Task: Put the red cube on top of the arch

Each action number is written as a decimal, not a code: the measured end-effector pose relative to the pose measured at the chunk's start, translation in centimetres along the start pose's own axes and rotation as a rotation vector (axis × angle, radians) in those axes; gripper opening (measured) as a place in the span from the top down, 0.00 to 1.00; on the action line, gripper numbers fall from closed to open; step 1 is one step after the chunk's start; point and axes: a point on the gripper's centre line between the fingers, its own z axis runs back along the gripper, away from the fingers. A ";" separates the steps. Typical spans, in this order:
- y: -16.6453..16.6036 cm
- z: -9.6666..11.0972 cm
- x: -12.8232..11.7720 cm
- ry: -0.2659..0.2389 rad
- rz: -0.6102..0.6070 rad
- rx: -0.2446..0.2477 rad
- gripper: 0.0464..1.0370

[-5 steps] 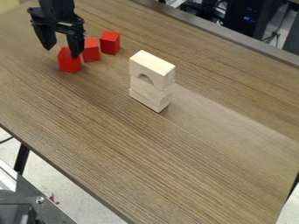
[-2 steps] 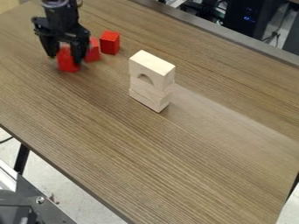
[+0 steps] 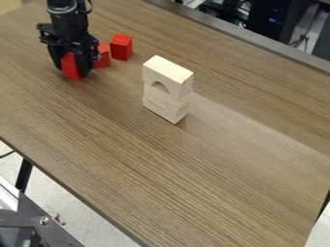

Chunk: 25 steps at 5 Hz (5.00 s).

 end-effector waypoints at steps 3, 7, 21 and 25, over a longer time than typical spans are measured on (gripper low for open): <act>-3.3 9.0 1.8 -0.103 -0.263 -0.106 0.46; -7.9 10.4 2.2 0.000 -0.309 -0.102 0.46; -14.0 7.6 0.7 0.087 -0.212 -0.131 0.46; -14.3 7.4 0.2 0.080 -0.216 -0.125 0.46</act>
